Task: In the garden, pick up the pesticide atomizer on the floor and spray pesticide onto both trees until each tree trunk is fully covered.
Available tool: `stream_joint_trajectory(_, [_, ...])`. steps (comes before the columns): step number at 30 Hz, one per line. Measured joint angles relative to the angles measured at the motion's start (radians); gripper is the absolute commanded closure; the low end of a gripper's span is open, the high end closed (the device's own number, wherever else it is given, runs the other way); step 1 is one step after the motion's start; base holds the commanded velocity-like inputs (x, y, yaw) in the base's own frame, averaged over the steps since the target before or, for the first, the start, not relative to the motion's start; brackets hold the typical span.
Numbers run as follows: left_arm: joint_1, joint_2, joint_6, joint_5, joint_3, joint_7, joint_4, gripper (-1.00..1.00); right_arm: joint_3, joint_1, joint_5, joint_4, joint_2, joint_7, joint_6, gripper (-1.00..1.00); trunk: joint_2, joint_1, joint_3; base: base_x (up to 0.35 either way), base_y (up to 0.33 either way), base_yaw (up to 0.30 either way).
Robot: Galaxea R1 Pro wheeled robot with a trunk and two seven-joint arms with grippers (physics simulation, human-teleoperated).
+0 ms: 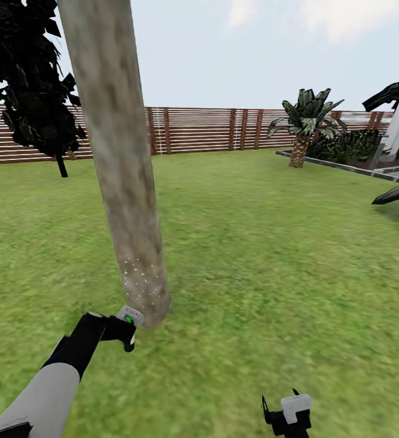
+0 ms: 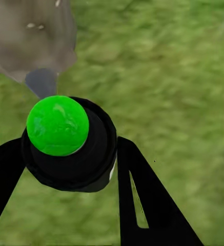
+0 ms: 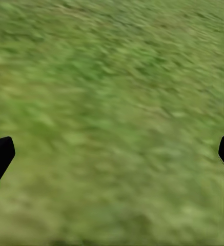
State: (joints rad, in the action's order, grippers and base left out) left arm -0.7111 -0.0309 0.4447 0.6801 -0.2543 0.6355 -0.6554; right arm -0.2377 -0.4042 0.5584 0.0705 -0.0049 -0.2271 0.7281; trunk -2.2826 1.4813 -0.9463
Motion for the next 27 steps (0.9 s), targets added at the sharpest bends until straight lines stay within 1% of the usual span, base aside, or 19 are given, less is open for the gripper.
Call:
stream_joint_trajectory(4, [0.005,-0.003,-0.013,-0.003,-0.002,-0.004,0.000,1.00,0.000,0.000,0.000,0.000,0.001,0.000,0.000,-1.00,0.000,0.000,0.000,0.000,-0.273,0.068])
stream_joint_trajectory(7, [0.034,-0.004,-0.016,-0.004,-0.003,-0.012,-0.006,1.00,0.000,-0.001,0.000,0.000,0.002,0.000,0.000,-1.00,0.000,0.000,0.000,0.000,-0.274,0.233])
stream_joint_trajectory(8, [0.044,-0.004,-0.024,-0.006,-0.013,-0.032,-0.007,1.00,0.000,0.000,0.000,0.000,0.002,0.000,0.000,-1.00,0.000,0.000,0.000,0.000,-0.274,0.269])
stream_joint_trajectory(9, [0.049,-0.004,-0.039,-0.009,-0.033,-0.055,-0.003,1.00,0.000,0.000,0.000,0.000,0.002,0.000,0.000,-1.00,0.000,0.000,0.000,0.000,-0.274,0.272])
stream_joint_trajectory(10, [0.051,-0.003,-0.050,-0.012,-0.045,-0.065,0.000,1.00,0.000,0.000,0.000,0.000,0.002,0.000,0.000,-1.00,0.000,0.000,0.000,0.000,-0.275,0.274])
stream_joint_trajectory(13, [0.058,-0.001,-0.077,-0.015,-0.056,-0.075,0.008,1.00,0.000,0.000,0.000,0.000,0.002,0.000,0.000,-1.00,0.000,0.000,0.000,0.000,-0.276,0.276])
stream_joint_trajectory(14, [0.060,0.004,-0.084,-0.016,-0.058,-0.076,0.010,1.00,0.000,0.000,0.000,0.000,0.002,0.000,0.000,-1.00,0.000,0.000,0.000,0.000,-0.277,0.276])
stream_joint_trajectory(17, [0.061,0.009,-0.087,-0.017,-0.059,-0.077,0.010,1.00,0.000,0.000,0.000,0.000,0.003,-0.001,0.000,-1.00,0.000,0.000,0.000,0.000,-0.277,0.238])
stream_joint_trajectory(18, [0.061,0.010,-0.088,-0.022,-0.059,-0.078,0.010,1.00,0.000,0.000,0.000,0.000,0.003,-0.001,0.000,-1.00,0.000,0.000,0.000,0.000,-0.277,0.061])
stream_joint_trajectory(19, [0.060,0.011,-0.089,-0.042,-0.059,-0.078,0.010,1.00,0.000,0.000,0.000,0.000,0.003,0.000,0.000,-1.00,0.000,0.000,0.000,0.000,-0.277,0.031])
stream_joint_trajectory(20, [0.061,0.010,-0.090,-0.048,-0.059,-0.078,0.009,1.00,0.000,0.000,0.000,0.000,0.003,0.000,0.000,-1.00,0.000,0.000,0.000,0.000,-0.277,0.016])
stream_joint_trajectory(24, [0.071,0.007,-0.094,-0.060,-0.059,-0.079,0.018,1.00,0.001,0.000,0.000,0.000,0.005,0.000,0.000,-1.00,0.000,0.000,0.000,0.000,-0.277,0.004])
stream_joint_trajectory(27, [0.077,0.010,-0.128,-0.067,-0.059,-0.094,0.023,1.00,0.000,0.000,0.000,0.000,0.005,-0.001,0.000,-1.00,0.000,0.000,0.000,0.000,-0.277,0.000])
